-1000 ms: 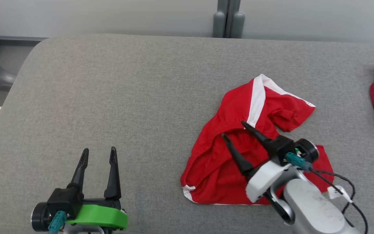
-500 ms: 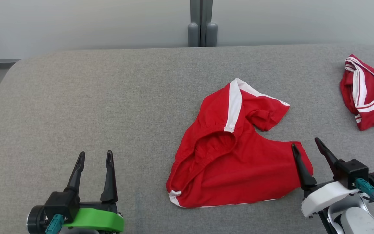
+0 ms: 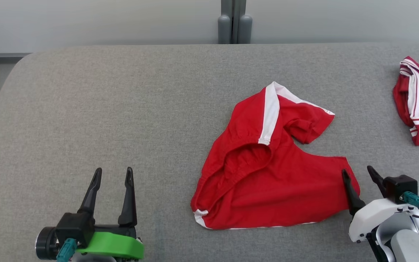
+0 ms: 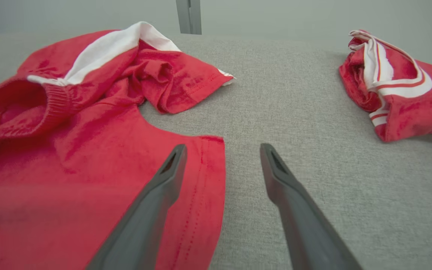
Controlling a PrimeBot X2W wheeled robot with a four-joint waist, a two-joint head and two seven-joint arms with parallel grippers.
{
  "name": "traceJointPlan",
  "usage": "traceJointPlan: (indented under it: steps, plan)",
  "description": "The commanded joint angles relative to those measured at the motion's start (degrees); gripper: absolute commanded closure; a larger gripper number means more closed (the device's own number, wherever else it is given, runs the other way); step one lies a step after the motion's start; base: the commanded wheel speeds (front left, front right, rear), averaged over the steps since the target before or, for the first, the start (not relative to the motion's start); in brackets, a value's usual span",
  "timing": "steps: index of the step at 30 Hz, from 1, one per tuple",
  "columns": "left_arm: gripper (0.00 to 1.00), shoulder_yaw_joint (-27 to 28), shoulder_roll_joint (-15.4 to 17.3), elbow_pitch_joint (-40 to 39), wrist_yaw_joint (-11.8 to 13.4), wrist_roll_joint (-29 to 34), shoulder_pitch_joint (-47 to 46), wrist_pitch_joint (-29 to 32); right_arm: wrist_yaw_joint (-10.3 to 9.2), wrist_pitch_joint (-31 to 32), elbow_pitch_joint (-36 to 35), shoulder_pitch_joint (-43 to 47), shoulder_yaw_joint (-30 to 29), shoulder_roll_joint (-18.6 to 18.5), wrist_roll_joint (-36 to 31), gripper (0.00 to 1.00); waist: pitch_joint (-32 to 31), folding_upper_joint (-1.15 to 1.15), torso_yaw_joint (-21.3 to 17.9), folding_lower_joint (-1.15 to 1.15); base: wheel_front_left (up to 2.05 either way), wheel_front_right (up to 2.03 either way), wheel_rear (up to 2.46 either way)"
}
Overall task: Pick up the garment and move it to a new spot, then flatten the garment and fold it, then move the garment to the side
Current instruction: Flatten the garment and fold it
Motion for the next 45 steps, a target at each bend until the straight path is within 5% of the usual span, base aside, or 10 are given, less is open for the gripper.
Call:
traceJointPlan:
  steps: [1,4,5,6,7,29,30,31,32,45]
  plan:
    - [0.00,0.0,0.1,0.0,0.1,-0.3,-1.0,-0.2,-0.10,0.1,1.4,-1.0,0.3,0.1,0.7,0.00,0.8,0.00,0.7,0.00,0.00,0.00,0.00]
    - [0.00,0.0,0.1,-0.1,0.3,-0.5,-1.2,-0.1,-0.10,0.9,4.4,-1.5,1.4,0.8,2.4,0.03,1.5,0.00,1.1,0.00,0.00,0.00,0.00]
    - [0.00,0.0,0.1,-0.2,0.4,-0.6,-1.2,-0.1,-0.10,0.8,4.9,-1.8,1.7,0.8,2.9,0.61,1.6,0.00,1.2,0.00,0.00,0.00,0.00]
    - [0.00,0.1,0.1,-0.2,0.4,-0.6,-1.2,-0.1,-0.10,0.4,5.3,-2.1,2.2,0.6,3.5,0.91,1.8,0.00,1.1,0.00,0.00,0.00,0.00]
    - [0.00,0.1,0.1,-0.3,0.5,-0.7,-1.2,-0.1,-0.10,0.2,5.5,-2.3,2.5,0.5,3.8,1.00,1.9,0.00,1.1,0.00,0.00,0.00,0.00]
    - [0.00,-1.9,0.1,0.7,0.5,-1.2,-3.6,-0.1,-0.10,-0.2,10.6,-16.6,9.0,0.2,5.5,1.00,4.5,0.00,3.3,0.00,0.00,0.00,0.00]
    - [0.00,-1.9,0.1,0.7,0.6,-1.3,-3.7,-0.1,-0.10,-0.7,11.9,-17.5,9.2,0.3,5.5,0.73,4.5,0.00,3.5,0.00,0.00,0.00,0.00]
    - [0.00,-2.0,0.1,0.7,0.8,-1.4,-3.8,-0.1,-0.10,-1.4,12.9,-18.2,9.3,0.3,5.3,0.11,4.6,0.00,3.6,0.00,0.00,0.00,0.00]
    - [0.00,-2.1,0.1,0.7,0.8,-1.4,-3.8,-0.1,-0.10,-2.0,13.6,-18.7,9.3,0.4,5.3,0.00,4.6,0.00,3.7,0.00,0.00,0.00,0.00]
    - [0.00,-0.7,0.1,0.4,0.9,-0.6,-2.4,-0.1,-0.10,-5.5,4.9,-13.0,6.0,-1.6,5.3,0.00,2.8,0.00,0.1,0.00,0.00,0.00,0.00]
